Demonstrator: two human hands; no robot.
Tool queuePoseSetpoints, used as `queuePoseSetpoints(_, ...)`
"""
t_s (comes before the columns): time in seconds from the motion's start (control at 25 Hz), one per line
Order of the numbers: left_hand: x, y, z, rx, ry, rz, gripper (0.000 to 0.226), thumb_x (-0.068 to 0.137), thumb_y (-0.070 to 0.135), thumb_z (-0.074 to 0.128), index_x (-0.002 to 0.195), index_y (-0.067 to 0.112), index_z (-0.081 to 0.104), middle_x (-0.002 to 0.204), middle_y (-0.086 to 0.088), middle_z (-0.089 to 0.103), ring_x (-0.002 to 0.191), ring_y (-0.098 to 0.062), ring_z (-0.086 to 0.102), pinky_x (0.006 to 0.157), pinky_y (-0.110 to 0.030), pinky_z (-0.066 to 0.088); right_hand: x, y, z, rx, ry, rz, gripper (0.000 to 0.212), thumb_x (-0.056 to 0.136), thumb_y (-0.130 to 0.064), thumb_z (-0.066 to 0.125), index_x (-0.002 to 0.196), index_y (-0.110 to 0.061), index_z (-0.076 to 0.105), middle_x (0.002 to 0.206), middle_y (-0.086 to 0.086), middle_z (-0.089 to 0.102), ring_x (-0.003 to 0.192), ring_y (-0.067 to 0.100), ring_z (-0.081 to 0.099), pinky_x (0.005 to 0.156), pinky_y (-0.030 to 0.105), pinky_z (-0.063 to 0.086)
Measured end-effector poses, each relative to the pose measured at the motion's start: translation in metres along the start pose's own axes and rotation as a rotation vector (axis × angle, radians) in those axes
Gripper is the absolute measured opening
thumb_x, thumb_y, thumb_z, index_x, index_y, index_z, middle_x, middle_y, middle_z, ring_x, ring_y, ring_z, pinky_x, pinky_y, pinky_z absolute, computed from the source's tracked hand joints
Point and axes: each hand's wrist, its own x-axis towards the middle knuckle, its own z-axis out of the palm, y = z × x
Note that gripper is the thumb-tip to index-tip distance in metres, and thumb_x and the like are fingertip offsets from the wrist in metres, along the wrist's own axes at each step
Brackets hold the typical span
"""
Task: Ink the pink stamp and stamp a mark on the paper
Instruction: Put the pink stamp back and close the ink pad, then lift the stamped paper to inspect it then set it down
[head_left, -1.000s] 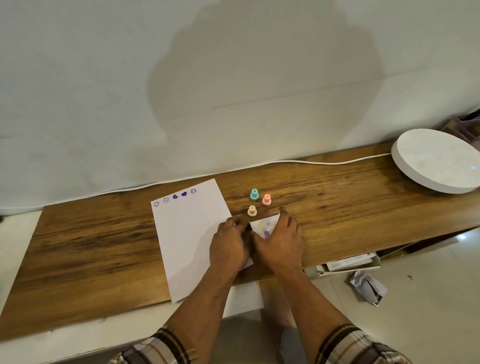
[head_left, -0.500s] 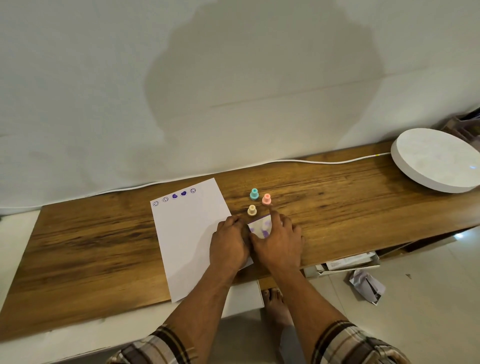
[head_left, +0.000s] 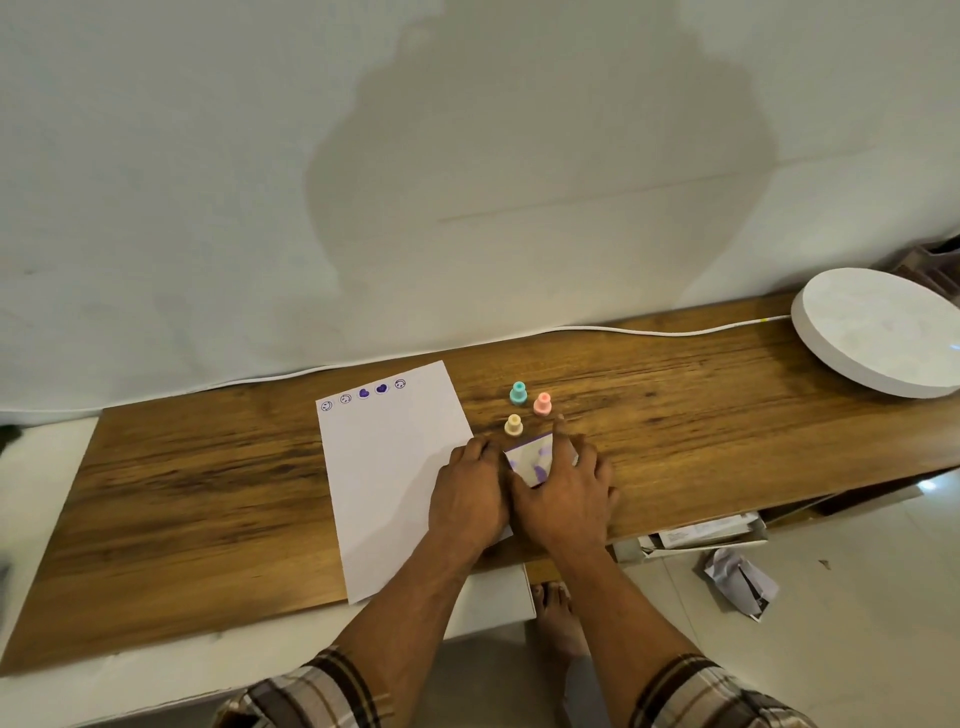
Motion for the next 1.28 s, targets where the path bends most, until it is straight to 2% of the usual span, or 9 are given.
queuePoseSetpoints(0.16,-0.017,-0.023,-0.006,-0.005,-0.019,0.041,0.080,0.086,0.054,0.067,0.154,0.030,0.033,0.160,0.003,0.038,0.143,-0.023,0.040,0.117,-0.040,0.032,-0.009,-0.016,-0.005,0.151,0.204,-0.214,0.070,0.090,-0.060,0.066,0.150,-0.033,0.040,0.154,0.009,0.044,0.139,0.032,0.040,0.107,0.054,0.044)
queuePoseSetpoints(0.28,-0.026,-0.049,-0.019,-0.037,0.049,-0.037,0.075,0.094,0.053,0.057,0.157,0.026,0.026,0.164,0.001,0.031,0.148,-0.023,0.033,0.121,-0.040,0.024,-0.026,-0.035,0.008,0.191,0.085,-0.399,0.053,0.097,-0.040,0.069,0.146,-0.029,0.052,0.148,0.004,0.056,0.134,0.027,0.050,0.105,0.050,0.054)
queuePoseSetpoints(0.44,-0.039,-0.084,-0.038,0.017,0.131,-0.230,0.074,0.098,0.054,0.049,0.159,0.022,0.022,0.169,-0.004,0.018,0.154,-0.028,0.018,0.122,-0.043,0.019,-0.038,-0.046,0.030,-0.001,-0.195,-0.480,0.063,0.104,-0.045,0.056,0.161,-0.035,0.031,0.168,-0.003,0.035,0.154,0.027,0.031,0.122,0.044,0.033)
queuePoseSetpoints(0.68,-0.044,-0.103,-0.053,-0.213,0.081,-0.526,0.092,0.096,0.045,0.061,0.160,0.009,0.005,0.167,-0.018,0.015,0.153,-0.038,0.015,0.120,-0.045,0.025,-0.043,-0.046,0.037,-0.078,-0.232,-0.495,0.065,0.104,-0.048,0.055,0.162,-0.032,0.030,0.169,-0.004,0.035,0.155,0.024,0.029,0.124,0.043,0.029)
queuePoseSetpoints(0.88,-0.034,-0.108,-0.070,-0.539,0.262,-0.570,0.070,0.083,0.037,0.080,0.138,0.013,0.044,0.133,-0.007,0.063,0.113,-0.028,0.063,0.088,-0.039,0.052,-0.040,-0.046,0.036,-0.045,-0.265,-0.458,0.069,0.103,-0.048,0.058,0.163,-0.034,0.028,0.169,-0.007,0.034,0.155,0.023,0.029,0.123,0.043,0.031)
queuePoseSetpoints(1.0,-0.033,-0.109,-0.070,-0.714,0.314,-0.567,0.076,0.079,0.042,0.083,0.142,0.021,0.045,0.128,-0.002,0.067,0.104,-0.024,0.066,0.081,-0.034,0.053,-0.040,-0.046,0.037,-0.050,-0.253,-0.459,0.070,0.102,-0.050,0.059,0.163,-0.034,0.028,0.168,-0.008,0.036,0.155,0.022,0.031,0.122,0.042,0.033)
queuePoseSetpoints(1.12,-0.024,-0.111,-0.071,-1.229,0.413,-0.711,0.078,0.072,0.039,0.089,0.137,0.020,0.052,0.126,-0.009,0.067,0.104,-0.028,0.067,0.084,-0.041,0.057,-0.039,-0.045,0.038,-0.040,-0.259,-0.458,0.070,0.101,-0.050,0.060,0.162,-0.035,0.030,0.168,-0.008,0.037,0.154,0.022,0.032,0.122,0.042,0.033)
queuePoseSetpoints(1.2,-0.021,-0.116,-0.074,-1.405,0.288,-0.748,0.060,0.068,0.044,0.089,0.115,0.013,0.070,0.111,-0.012,0.075,0.092,-0.026,0.069,0.072,-0.038,0.053,-0.038,-0.043,0.039,-0.031,-0.266,-0.456,0.071,0.101,-0.050,0.061,0.162,-0.035,0.030,0.167,-0.008,0.038,0.154,0.022,0.033,0.121,0.042,0.033)
queuePoseSetpoints(1.28,-0.023,-0.115,-0.078,-1.340,0.115,-0.734,0.050,0.069,0.052,0.085,0.102,0.015,0.077,0.109,-0.006,0.076,0.101,-0.024,0.067,0.076,-0.037,0.049,-0.037,-0.044,0.039,-0.026,-0.270,-0.449,0.071,0.100,-0.051,0.062,0.162,-0.035,0.031,0.167,-0.008,0.039,0.153,0.022,0.035,0.121,0.042,0.034)
